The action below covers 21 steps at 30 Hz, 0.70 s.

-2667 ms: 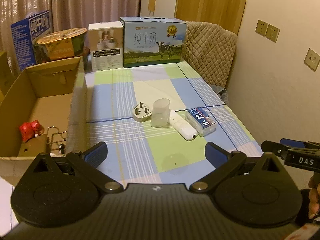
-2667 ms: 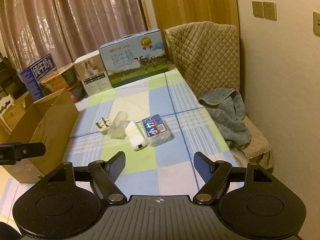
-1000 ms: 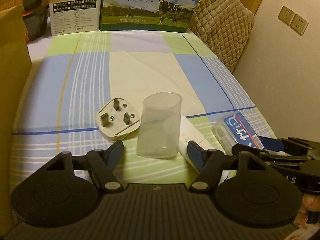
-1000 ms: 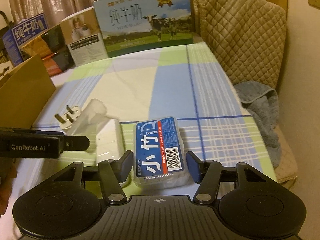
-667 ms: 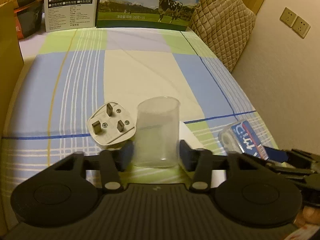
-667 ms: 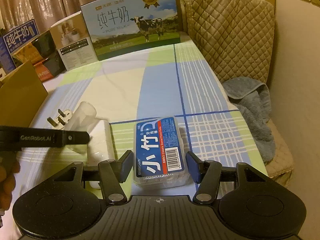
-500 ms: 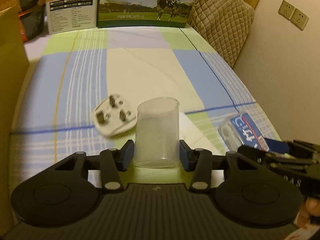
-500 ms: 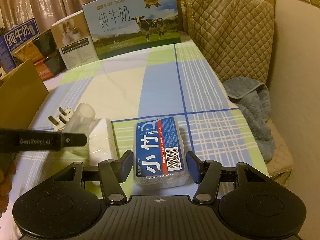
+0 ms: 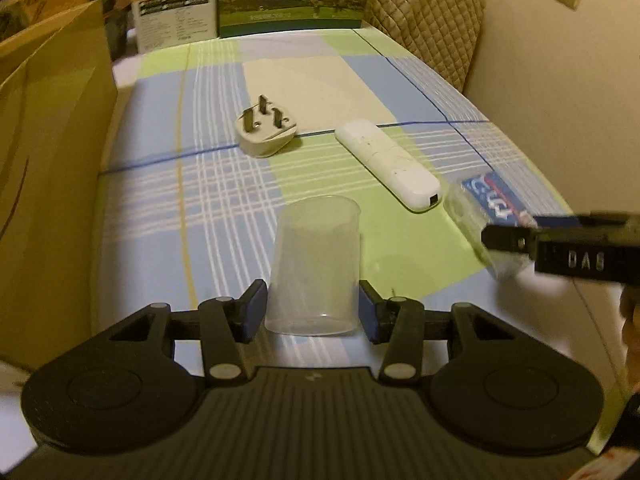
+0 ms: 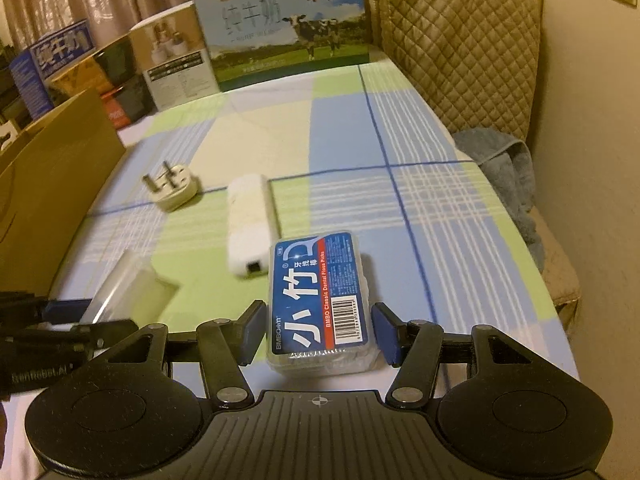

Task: Organize rigid objects
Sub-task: 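Carry the clear cup and blue floss box to the cardboard box with both tools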

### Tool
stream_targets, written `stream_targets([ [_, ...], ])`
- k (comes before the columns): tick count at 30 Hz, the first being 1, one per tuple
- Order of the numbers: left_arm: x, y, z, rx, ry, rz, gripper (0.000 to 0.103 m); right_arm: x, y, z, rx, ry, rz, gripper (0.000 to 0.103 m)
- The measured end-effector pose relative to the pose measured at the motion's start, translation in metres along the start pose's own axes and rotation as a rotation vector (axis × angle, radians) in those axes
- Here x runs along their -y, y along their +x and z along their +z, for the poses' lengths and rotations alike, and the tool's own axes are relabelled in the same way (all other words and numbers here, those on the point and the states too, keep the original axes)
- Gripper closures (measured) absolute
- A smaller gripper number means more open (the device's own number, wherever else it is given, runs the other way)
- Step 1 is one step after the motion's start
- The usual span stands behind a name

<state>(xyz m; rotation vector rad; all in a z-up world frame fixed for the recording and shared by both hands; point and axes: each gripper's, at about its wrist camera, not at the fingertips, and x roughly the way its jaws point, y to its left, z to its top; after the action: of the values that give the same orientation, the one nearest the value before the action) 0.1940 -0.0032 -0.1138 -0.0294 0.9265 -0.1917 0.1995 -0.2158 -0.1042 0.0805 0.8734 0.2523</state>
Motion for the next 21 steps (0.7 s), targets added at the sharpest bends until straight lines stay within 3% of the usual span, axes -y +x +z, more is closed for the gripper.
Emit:
stream_targets([
  [1,-0.001,0.0,0.001,0.002,-0.001,0.008,0.053,-0.002,-0.001,-0.002,0.0,-0.006,-0.002,0.049],
  [8,0.001,0.005,0.006,0.008,0.028,0.003,0.046,-0.007,0.005,-0.005,-0.003,-0.045,-0.02,0.049],
  [18,0.007,0.017,0.013,-0.006,0.081,-0.024,0.047,-0.006,0.008,-0.003,-0.001,-0.04,-0.021,0.048],
  [21,0.009,0.018,0.014,-0.007,0.102,-0.018,0.054,-0.006,0.008,-0.003,-0.002,-0.037,-0.019,0.048],
])
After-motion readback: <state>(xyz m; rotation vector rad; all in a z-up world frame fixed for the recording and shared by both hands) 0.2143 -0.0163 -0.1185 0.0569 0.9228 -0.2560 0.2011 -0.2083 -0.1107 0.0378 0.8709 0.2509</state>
